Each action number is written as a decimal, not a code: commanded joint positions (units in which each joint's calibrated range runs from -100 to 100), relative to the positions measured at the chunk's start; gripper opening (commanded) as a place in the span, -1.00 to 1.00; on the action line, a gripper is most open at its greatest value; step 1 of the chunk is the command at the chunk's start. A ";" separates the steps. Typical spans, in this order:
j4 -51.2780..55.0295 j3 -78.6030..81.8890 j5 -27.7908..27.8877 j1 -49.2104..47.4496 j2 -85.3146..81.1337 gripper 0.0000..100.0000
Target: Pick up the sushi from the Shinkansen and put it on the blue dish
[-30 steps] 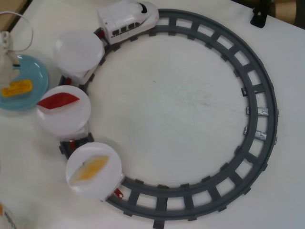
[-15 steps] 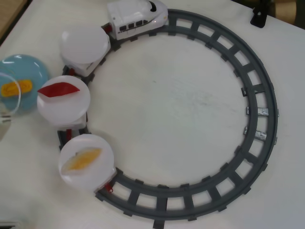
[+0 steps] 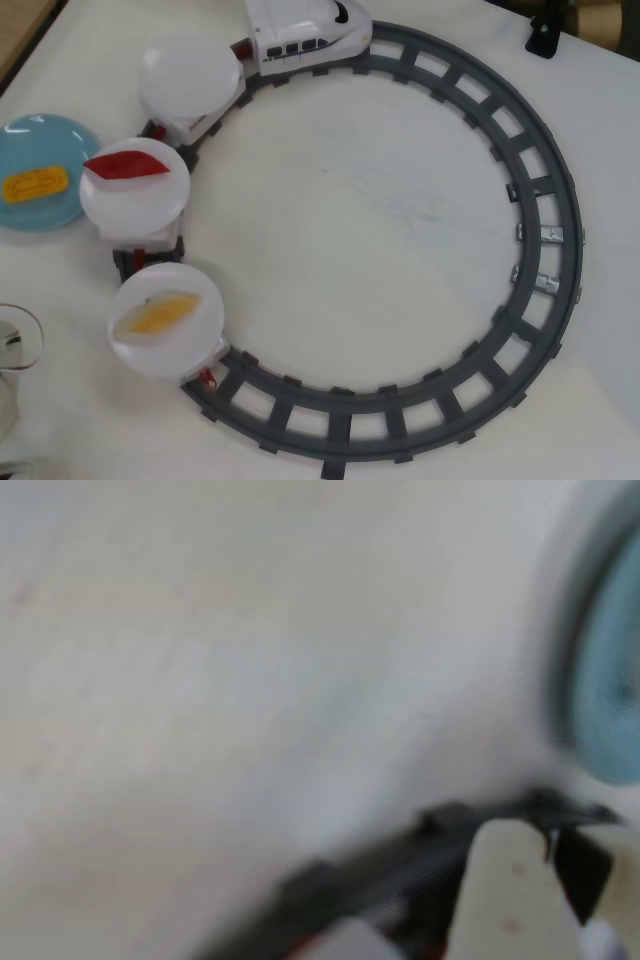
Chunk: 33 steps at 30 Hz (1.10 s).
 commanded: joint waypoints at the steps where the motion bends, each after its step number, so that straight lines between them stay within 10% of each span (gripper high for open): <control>1: -1.59 4.54 -0.33 0.29 -3.54 -0.94; 33: -0.83 21.41 0.04 0.11 -21.71 -0.93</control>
